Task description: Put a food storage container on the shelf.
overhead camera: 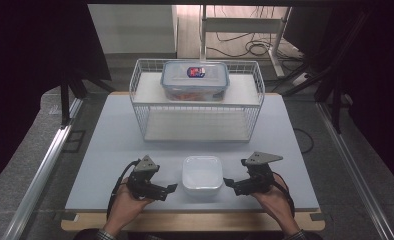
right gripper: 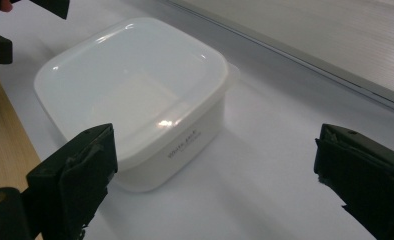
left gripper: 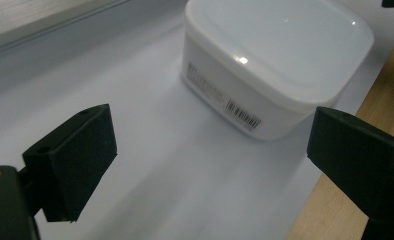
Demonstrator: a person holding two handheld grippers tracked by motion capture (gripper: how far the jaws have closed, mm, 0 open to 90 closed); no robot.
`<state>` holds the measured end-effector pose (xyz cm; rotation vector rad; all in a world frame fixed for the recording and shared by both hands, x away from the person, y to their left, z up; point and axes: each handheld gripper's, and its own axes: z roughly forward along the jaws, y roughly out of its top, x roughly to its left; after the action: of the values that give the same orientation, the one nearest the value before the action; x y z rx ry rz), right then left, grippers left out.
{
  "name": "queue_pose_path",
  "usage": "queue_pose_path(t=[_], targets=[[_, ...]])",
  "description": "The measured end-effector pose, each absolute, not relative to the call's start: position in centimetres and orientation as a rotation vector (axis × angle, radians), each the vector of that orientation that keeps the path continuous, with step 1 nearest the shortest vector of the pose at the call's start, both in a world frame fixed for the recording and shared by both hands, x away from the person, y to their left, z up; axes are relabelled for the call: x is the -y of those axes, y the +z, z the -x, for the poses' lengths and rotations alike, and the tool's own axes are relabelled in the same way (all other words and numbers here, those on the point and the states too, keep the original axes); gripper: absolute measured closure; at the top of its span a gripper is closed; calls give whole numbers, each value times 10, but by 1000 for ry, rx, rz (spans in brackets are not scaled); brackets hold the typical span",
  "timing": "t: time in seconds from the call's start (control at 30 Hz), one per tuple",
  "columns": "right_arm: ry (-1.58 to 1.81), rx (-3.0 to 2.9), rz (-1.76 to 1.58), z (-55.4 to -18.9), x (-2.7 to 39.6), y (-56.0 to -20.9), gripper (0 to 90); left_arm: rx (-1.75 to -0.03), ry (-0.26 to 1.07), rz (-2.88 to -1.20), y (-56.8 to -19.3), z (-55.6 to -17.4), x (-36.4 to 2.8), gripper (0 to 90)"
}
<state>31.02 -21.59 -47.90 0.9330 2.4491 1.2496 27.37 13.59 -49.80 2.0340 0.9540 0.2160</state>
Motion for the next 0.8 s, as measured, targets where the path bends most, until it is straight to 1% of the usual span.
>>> queue_pose_path(t=[0.07,0.17,0.27,0.43,0.57,0.8], targets=[[1262,-2455,-932,-311,211,-478,42,-943,186,-2039,-496,-279,-130,53],[1249,-2469,-906,-312,203,-475,41,-920,187,-2071,-492,-285,-123,58],[1249,-2489,-908,-314,196,-472,18,-898,178,-2081,-485,-292,-117,69],[1241,-2539,-920,-321,188,-470,20,-875,172,-2103,-479,-303,-104,77],[1194,-2589,-946,-327,179,-471,41,-885,150,-2102,-483,-313,-96,77],[1184,-2632,-971,-332,175,-482,49,-898,58,-2102,-498,-321,-93,51]])
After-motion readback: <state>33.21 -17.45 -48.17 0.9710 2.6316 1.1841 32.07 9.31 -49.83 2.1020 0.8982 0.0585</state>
